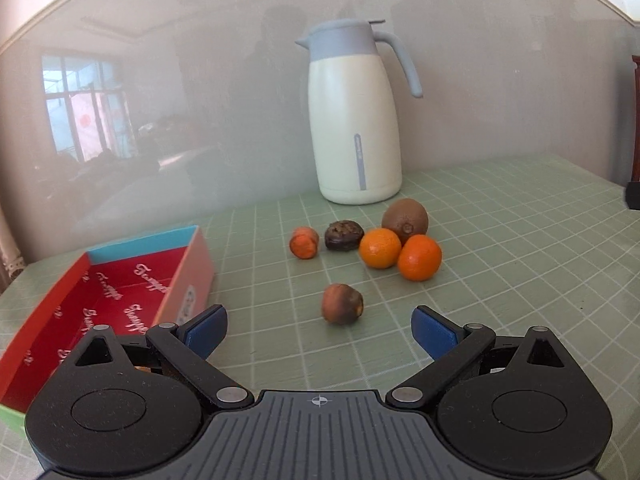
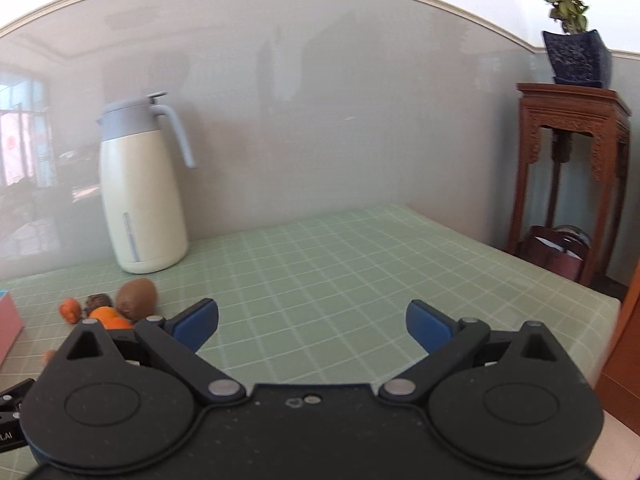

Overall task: Organize fruits
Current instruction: 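Close the left gripper on the brown chestnut and lift it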

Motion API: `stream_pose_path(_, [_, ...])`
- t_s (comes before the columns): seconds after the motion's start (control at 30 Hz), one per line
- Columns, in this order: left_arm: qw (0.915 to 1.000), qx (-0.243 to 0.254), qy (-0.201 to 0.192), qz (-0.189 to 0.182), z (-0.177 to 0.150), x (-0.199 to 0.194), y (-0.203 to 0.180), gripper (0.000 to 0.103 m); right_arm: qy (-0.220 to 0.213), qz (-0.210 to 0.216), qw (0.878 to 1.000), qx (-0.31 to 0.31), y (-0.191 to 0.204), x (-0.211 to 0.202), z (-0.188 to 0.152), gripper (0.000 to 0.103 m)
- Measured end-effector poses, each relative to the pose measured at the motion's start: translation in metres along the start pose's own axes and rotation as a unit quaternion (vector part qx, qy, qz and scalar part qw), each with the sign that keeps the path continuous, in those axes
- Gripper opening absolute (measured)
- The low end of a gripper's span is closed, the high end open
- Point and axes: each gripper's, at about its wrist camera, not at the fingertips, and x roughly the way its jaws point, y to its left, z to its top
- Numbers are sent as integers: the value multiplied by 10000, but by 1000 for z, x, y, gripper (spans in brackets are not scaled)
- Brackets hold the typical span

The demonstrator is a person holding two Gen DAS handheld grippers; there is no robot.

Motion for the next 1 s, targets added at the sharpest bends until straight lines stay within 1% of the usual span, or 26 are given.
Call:
stream_pose_path(0.07, [10000,-42,68,-40,2,10,-3,98,41,-8,10000,69,-5,0,-1,101])
stream_pose_path(0.1, [9999,-49,91,-67,3,15,-5,95,52,10,9999,100,-7,-1,-1,101])
stream_pose_path(0.13, [9999,-43,112,-83,4,19,-7,91,46,24,9999,113,-9,-2,-2,101])
stream_pose_path(0.17, [9998,-27,160,-131,5,24,-8,83,38,31,9999,109,-9,-3,-2,101])
stream_pose_path(0.2, [9996,-37,234,-181,5,30,-10,78,34,43,9999,98,-8,-3,-2,101])
stream_pose_path(0.37, [9987,-219,416,-201,8,49,-10,76,62,172,9998,111,-6,-3,-1,101])
stream_pose_path(0.43, [9986,-238,434,-201,8,54,-10,73,31,203,9997,95,-4,-4,0,101])
stream_pose_path(0.47, [9984,-259,459,-213,9,56,-10,68,28,220,9997,89,-2,-4,0,101])
stream_pose_path(0.5, [9981,-297,490,-237,8,57,-9,61,34,244,9996,95,-1,-4,1,101])
stream_pose_path(0.57, [9974,-358,580,-252,7,61,-7,51,41,306,9995,117,0,-4,1,101])
stream_pose_path(0.63, [9970,-397,628,-236,5,63,-7,49,56,348,9993,95,3,-4,2,101])
stream_pose_path(0.67, [9969,-397,641,-229,5,64,-7,45,53,360,9993,87,3,-4,1,101])
stream_pose_path(0.7, [9968,-393,648,-239,4,64,-8,38,55,377,9992,77,4,-5,1,101])
stream_pose_path(0.77, [9969,-383,634,-263,5,65,-8,33,51,398,9992,65,5,-5,1,101])
stream_pose_path(0.8, [9970,-367,622,-261,5,65,-9,32,51,405,9991,59,5,-5,1,101])
stream_pose_path(1.0, [9970,-484,556,-233,6,65,-5,31,59,407,9991,84,3,-5,1,101])
